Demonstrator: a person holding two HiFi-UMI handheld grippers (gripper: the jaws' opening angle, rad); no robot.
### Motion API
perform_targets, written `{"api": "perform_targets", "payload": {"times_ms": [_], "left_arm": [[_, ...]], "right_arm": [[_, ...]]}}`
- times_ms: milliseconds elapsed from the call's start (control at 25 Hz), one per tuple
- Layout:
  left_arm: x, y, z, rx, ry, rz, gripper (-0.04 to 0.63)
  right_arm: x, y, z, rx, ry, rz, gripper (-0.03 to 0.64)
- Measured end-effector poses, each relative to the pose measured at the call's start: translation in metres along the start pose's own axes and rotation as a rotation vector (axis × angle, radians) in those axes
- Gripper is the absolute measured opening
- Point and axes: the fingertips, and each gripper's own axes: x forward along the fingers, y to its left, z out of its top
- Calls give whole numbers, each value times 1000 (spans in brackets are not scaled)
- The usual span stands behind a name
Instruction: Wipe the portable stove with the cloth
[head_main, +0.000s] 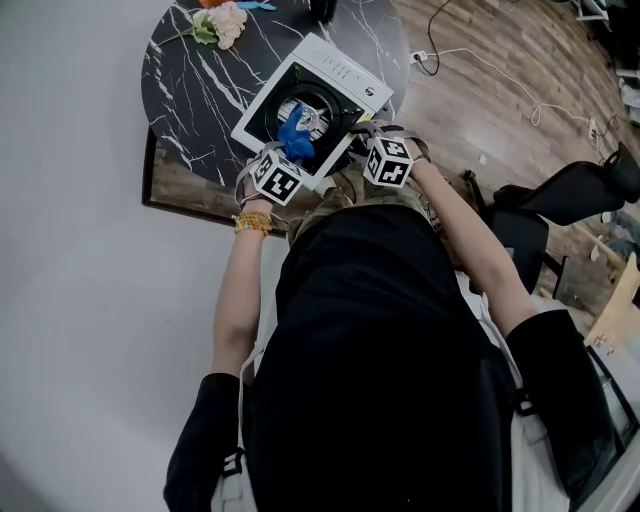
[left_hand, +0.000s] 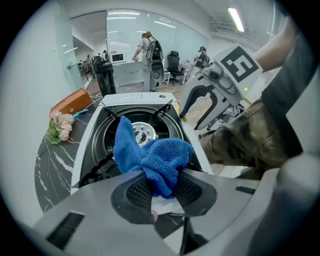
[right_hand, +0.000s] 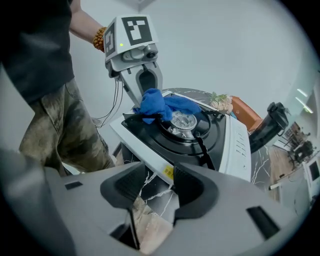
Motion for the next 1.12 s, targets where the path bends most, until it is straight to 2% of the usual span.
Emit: {"api": "perform_targets", "payload": {"times_ms": [160,280,320,440,480,560,640,720,760,840,920,1040,1120], "left_arm": [[7,-11,8,-20,-74,-48,89],[-8,4,-1,-97,-191,-6,103],[-22,7,-2,-149,-256,19,104],[-67,-2,19,-316,-539,41,104],[-78,-9,26,-340,-613,36,104],[-90,-25,33,-338,-697,42,105],[-91,-35,34,-335,-726,79,105],[-89,-42,30,-375,-726,123,107],[-87,-43,29,-412,-735,140,129],[-83,-38,31,-504,-756,170,157],[-75,-35,28,-580,-725,224,175],[-58,-39,12,-671,-621,309,175],[-45,-40,5,-730,-567,351,175]], "right_arm": [[-2,-3,-7,-7,39,20,172],[-6,-1,19,-69,22,77,172],[-15,0,38,-115,-28,70,172],[-51,-3,94,-236,-211,63,187],[-55,-1,108,-273,-241,99,193],[-52,15,126,-394,-258,213,193],[-42,35,135,-559,-258,313,196],[-36,44,133,-681,-247,374,141],[-36,41,131,-710,-242,398,51],[-39,21,126,-727,-218,434,41],[-39,-14,125,-760,-174,407,38],[-28,-89,142,-823,-95,287,38],[-16,-139,155,-901,-1,214,38]]}}
